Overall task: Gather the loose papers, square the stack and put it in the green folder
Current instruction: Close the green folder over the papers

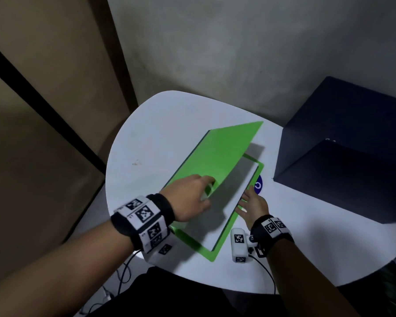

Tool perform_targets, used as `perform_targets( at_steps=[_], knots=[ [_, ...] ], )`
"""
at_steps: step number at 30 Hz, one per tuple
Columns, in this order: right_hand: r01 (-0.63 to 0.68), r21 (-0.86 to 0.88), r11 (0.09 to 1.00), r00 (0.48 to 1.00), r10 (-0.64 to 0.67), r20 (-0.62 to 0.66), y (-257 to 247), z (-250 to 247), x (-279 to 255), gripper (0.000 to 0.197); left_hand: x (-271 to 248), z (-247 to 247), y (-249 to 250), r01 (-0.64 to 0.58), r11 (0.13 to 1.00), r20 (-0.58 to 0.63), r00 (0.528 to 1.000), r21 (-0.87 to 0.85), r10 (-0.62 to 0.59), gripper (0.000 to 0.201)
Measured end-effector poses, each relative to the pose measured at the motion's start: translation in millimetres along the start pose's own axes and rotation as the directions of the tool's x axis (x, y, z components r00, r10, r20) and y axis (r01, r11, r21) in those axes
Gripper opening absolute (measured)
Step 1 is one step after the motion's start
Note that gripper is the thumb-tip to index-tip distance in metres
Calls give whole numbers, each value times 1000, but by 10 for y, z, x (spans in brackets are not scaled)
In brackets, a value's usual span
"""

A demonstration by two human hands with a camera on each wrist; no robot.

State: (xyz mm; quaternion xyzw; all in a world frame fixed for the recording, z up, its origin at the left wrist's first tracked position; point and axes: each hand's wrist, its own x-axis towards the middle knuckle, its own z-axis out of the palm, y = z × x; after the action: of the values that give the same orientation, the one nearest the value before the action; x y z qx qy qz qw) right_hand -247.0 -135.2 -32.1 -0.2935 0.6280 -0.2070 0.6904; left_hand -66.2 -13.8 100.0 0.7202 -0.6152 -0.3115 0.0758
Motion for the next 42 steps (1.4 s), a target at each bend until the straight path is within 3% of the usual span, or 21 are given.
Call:
perform_targets(
  at_steps=[2, 5, 6, 8, 9, 11, 13, 16, 21, 23, 25, 30, 34, 38, 42],
  knots=[
    [-17, 60, 998, 998, 13, 64, 22, -118, -52, 42, 61, 241, 81, -36, 999, 66, 997, 19, 35, 56],
    [-15, 15, 1000, 999, 15, 35, 37, -296, -69, 47, 188, 536, 30, -61, 998, 272, 961, 25, 52, 58],
    [6, -49, 999, 1000, -6, -7, 43, -338, -70, 46, 256, 588, -60, -32, 997, 241, 970, 66, 15, 57],
    [48, -225, 973, 997, -60, -47, 101, -402, -51, 50, 416, 667, -320, 147, 982, 44, 987, 119, -153, 56],
    [78, -359, 930, 994, -101, -46, 149, -418, -51, 57, 488, 698, -467, 275, 957, -35, 961, 88, -273, 60],
    [129, -636, 761, 986, -170, -3, 271, -409, -39, 68, 589, 724, -700, 476, 878, -73, 875, -57, -479, 64],
    [157, -732, 663, 978, -207, 21, 343, -335, -74, 59, 665, 731, -834, 548, 824, -40, 828, -144, -559, 64],
    [232, -730, 642, 959, -277, 61, 326, -226, -152, 21, 757, 715, -934, 577, 796, -44, 804, -184, -593, 62],
    [230, -712, 663, 956, -289, 39, 273, -217, -181, 18, 817, 608, -1002, 585, 761, 90, 806, -282, -586, 43],
    [229, -699, 678, 958, -284, 38, 255, -233, -176, 17, 832, 615, -1018, 589, 754, 103, 803, -292, -587, 45],
    [224, -672, 706, 959, -281, 25, 224, -251, -178, 20, 833, 663, -1015, 591, 724, 98, 794, -355, -600, 46],
    [167, -681, 713, 964, -264, -41, 150, -381, -128, 51, 1004, 752, -934, 542, 707, 35, 804, -455, -594, 36],
    [153, -746, 648, 945, -316, -80, 120, -538, -16, 56, 1404, 707, -751, 512, 695, -22, 797, -506, -603, 37],
    [122, -841, 527, 928, -360, -92, -24, -604, 211, 62, 1907, 662, -555, 493, 691, -52, 793, -529, -607, 34],
    [107, -832, 545, 919, -373, -126, -218, -588, 427, 66, 2291, 636, -466, 505, 677, -55, 779, -535, -625, 44]
  ],
)
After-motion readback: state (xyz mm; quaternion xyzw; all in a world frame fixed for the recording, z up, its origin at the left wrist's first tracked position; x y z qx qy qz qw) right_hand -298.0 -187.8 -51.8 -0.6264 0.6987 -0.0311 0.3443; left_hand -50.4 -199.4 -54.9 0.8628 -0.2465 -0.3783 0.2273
